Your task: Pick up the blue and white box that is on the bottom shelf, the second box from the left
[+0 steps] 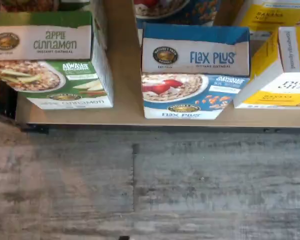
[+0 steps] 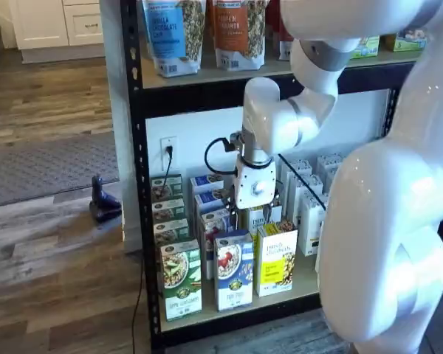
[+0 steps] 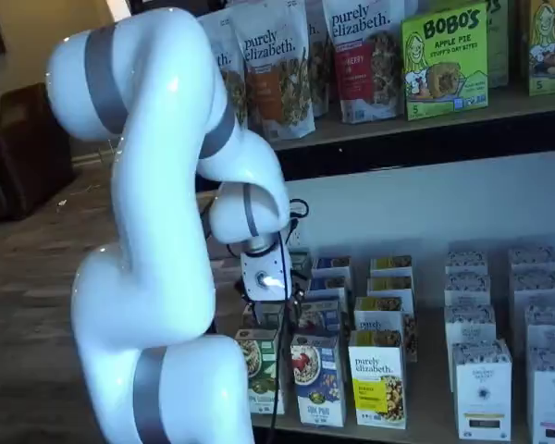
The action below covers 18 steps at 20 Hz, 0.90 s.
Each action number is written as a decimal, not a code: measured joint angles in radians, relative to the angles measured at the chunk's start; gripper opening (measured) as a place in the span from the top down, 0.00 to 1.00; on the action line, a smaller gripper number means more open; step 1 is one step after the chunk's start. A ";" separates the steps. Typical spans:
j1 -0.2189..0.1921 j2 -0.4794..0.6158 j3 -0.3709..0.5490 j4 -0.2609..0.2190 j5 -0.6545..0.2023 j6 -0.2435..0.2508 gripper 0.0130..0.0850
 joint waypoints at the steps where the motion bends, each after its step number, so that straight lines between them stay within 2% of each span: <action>1: -0.005 0.019 -0.010 0.004 -0.007 -0.008 0.00; 6: -0.033 0.137 -0.074 -0.017 -0.028 -0.016 0.00; 9: -0.053 0.201 -0.105 -0.012 -0.055 -0.040 0.00; 11: -0.068 0.245 -0.126 -0.033 -0.075 -0.036 0.00; 18: -0.091 0.358 -0.190 -0.032 -0.116 -0.060 0.00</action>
